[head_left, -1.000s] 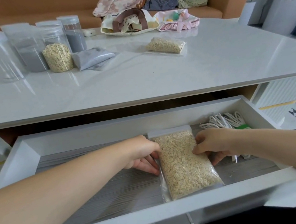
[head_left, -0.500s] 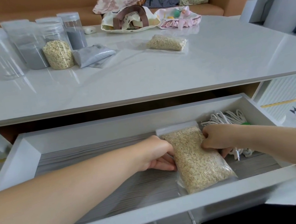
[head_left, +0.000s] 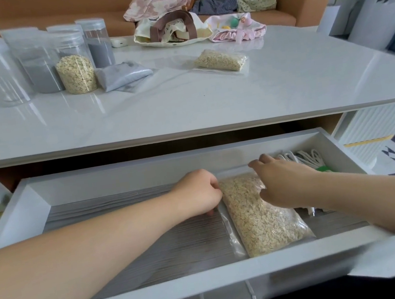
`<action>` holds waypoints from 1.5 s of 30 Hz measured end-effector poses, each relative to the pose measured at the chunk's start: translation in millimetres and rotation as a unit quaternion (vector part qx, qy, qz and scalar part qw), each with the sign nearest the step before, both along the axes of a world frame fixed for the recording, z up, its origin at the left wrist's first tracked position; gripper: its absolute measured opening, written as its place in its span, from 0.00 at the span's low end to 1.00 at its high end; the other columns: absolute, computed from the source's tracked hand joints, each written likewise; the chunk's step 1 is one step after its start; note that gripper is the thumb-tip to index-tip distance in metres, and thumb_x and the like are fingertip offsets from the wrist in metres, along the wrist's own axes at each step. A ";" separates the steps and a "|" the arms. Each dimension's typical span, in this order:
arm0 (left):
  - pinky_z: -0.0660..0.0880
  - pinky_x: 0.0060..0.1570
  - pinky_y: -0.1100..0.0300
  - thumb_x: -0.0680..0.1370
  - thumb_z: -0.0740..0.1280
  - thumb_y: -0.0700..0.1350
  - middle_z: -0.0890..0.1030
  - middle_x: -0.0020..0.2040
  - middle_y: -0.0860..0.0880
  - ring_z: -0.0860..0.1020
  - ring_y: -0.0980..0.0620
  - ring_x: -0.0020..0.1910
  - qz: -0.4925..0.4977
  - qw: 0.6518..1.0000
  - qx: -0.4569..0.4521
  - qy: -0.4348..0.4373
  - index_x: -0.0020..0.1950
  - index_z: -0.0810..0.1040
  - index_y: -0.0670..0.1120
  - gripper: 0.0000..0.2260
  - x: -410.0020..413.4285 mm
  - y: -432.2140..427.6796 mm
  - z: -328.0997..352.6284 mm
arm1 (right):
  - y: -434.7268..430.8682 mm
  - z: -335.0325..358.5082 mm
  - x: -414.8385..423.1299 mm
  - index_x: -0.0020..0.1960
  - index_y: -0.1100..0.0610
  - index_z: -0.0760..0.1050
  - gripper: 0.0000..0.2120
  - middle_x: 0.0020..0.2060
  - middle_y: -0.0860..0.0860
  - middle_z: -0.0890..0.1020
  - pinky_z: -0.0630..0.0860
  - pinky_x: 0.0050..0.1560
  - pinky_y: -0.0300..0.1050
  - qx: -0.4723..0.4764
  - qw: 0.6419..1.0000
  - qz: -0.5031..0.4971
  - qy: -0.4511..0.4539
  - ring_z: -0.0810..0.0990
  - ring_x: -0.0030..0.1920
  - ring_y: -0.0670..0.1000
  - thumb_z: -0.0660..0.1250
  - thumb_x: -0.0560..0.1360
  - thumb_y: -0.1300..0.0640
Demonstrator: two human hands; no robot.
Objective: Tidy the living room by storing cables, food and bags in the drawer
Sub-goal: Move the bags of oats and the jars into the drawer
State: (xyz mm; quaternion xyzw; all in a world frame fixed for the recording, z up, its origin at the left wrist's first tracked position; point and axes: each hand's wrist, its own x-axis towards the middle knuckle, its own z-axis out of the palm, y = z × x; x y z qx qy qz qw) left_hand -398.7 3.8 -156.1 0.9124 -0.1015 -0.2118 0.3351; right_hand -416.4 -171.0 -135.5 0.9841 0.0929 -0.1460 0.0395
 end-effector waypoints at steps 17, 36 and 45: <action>0.78 0.29 0.63 0.79 0.58 0.35 0.80 0.31 0.43 0.81 0.49 0.29 0.023 0.970 -0.237 0.051 0.47 0.79 0.38 0.09 27.1 29.4 99.9 | 24.3 92.3 30.6 0.39 0.52 0.78 0.09 0.30 0.47 0.83 0.77 0.35 0.38 0.221 0.969 -0.022 -0.112 0.79 0.27 0.44 0.61 0.74 0.58; 0.65 0.58 0.51 0.74 0.61 0.42 0.69 0.64 0.46 0.65 0.44 0.63 0.080 0.835 0.220 -0.498 0.65 0.69 0.45 0.19 174.8 34.7 84.7 | 38.6 65.0 201.7 0.70 0.58 0.62 0.25 0.70 0.56 0.61 0.56 0.68 0.50 0.161 0.920 -0.101 -0.344 0.58 0.70 0.58 0.61 0.74 0.55; 0.61 0.63 0.48 0.78 0.56 0.50 0.73 0.63 0.45 0.68 0.44 0.65 0.206 0.847 0.330 -0.362 0.64 0.71 0.46 0.17 204.2 55.8 83.4 | 20.6 64.6 237.5 0.62 0.57 0.69 0.18 0.62 0.57 0.71 0.58 0.66 0.57 0.185 0.922 -0.187 -0.283 0.64 0.65 0.58 0.50 0.79 0.50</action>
